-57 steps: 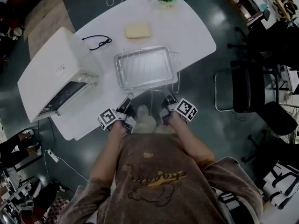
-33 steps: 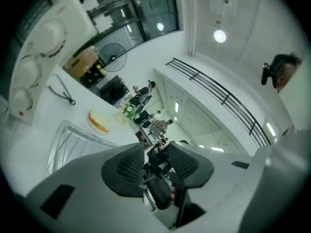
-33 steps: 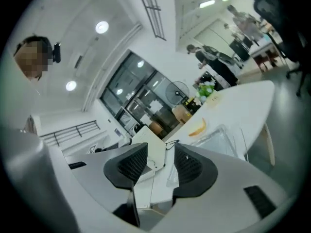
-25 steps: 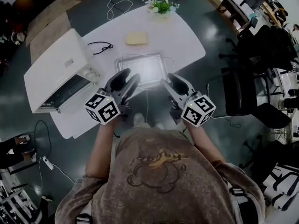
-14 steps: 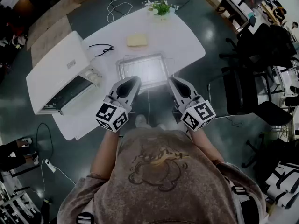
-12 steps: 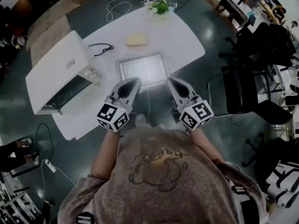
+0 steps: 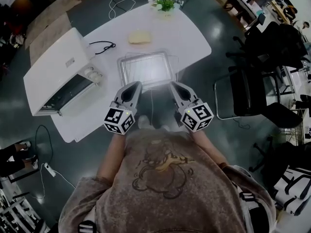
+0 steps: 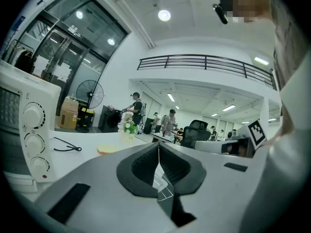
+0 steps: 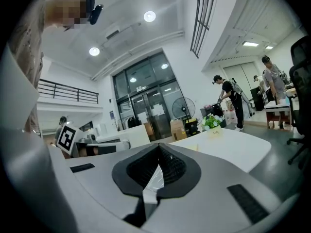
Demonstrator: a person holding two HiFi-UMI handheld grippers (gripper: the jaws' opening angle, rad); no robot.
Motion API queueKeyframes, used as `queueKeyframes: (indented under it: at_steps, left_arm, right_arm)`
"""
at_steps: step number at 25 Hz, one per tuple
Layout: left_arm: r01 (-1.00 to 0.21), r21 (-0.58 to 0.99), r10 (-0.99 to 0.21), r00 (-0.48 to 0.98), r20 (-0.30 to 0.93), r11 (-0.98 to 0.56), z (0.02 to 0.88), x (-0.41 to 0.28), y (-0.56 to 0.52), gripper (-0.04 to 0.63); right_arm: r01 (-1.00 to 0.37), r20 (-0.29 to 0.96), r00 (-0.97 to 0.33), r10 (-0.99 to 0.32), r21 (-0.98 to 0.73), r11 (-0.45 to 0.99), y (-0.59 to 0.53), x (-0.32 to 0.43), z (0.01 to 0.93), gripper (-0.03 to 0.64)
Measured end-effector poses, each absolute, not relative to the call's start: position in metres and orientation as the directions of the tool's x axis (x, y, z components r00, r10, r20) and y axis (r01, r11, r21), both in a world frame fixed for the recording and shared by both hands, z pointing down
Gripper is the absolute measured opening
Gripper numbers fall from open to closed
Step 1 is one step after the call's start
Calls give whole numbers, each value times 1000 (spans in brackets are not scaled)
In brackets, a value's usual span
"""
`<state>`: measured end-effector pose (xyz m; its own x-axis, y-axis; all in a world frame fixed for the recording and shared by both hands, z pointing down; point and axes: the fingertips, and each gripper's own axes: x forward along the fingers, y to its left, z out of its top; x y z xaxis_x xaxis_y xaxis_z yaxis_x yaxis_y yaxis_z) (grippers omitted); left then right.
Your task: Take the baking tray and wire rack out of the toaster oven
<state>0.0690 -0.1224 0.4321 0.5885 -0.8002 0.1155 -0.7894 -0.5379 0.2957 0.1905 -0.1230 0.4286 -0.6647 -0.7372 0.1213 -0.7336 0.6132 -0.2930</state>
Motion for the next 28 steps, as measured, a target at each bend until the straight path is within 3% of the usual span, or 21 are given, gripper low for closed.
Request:
queueKeyframes:
  at_steps: [28]
  left_arm:
    - [-806,382,-835,533,139,-452,445,58,-109,6]
  right_arm:
    - [-746,163,-657,-736,-281,603,-113,189,443,0]
